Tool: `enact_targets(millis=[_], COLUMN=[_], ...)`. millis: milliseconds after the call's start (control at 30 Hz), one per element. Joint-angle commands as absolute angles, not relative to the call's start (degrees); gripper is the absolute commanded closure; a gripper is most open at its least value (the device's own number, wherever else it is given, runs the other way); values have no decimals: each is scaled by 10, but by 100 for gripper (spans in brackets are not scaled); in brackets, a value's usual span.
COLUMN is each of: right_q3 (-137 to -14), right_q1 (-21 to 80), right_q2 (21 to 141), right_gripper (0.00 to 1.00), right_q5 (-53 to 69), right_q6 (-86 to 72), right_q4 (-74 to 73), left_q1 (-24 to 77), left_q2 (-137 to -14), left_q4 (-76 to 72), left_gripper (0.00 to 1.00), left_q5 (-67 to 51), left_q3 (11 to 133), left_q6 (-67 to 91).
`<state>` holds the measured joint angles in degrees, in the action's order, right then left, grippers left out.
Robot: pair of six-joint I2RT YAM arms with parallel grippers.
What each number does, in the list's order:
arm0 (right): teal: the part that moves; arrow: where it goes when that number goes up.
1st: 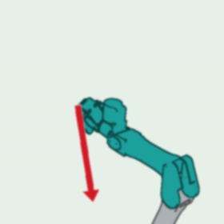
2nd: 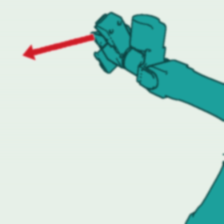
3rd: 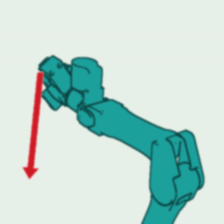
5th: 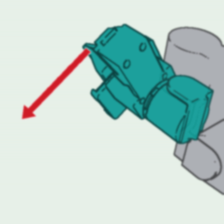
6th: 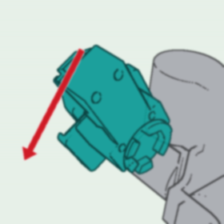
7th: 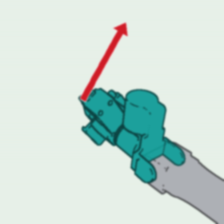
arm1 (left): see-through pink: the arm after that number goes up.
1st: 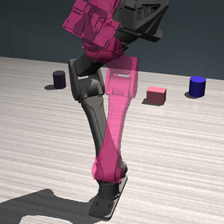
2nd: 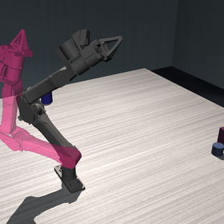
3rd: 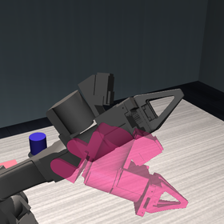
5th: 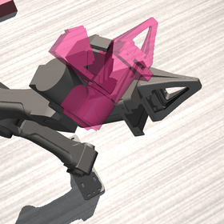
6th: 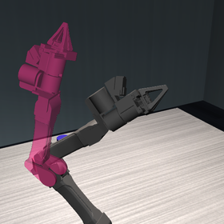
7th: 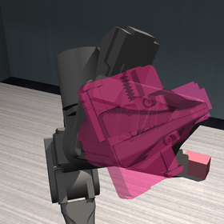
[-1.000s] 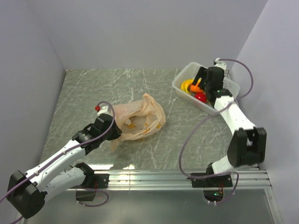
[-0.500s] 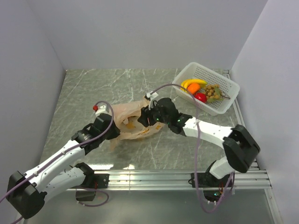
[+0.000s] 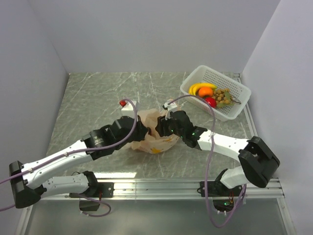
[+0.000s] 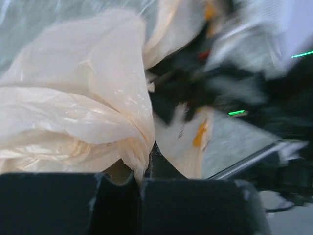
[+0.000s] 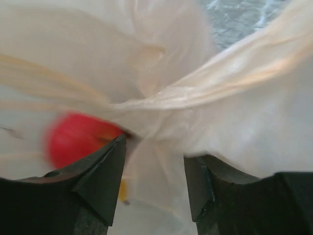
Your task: Untie the knot of the plastic bag and take out the fruit
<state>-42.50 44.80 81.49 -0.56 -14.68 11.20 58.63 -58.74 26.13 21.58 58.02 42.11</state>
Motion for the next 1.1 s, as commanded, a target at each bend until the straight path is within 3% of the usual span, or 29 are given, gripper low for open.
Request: enact_targets(millis=[0,400,633,833,1067], right_q3=[-412,-428,-482,-539,-564], right_q1=[446,490,531,558,562], right_q2=[780,763,815,895,964], right_gripper=[41,27,26,12,5], right_q5=[-40,25,25,-10,-27], right_q6=[-141,-92,-91,-103,-58], right_q4=[118,84,73,72,96], left_q1=[584,538,532,521,501], left_q2=[-588,-566,-589,-584,-548], left_q4=[297,307,294,278,257], left_gripper=[99,99,99,99,99], left_q5=[250,207,206,216,213], left_q3=[515,359,348,346,326], left_q6=[478,596,594,606,624])
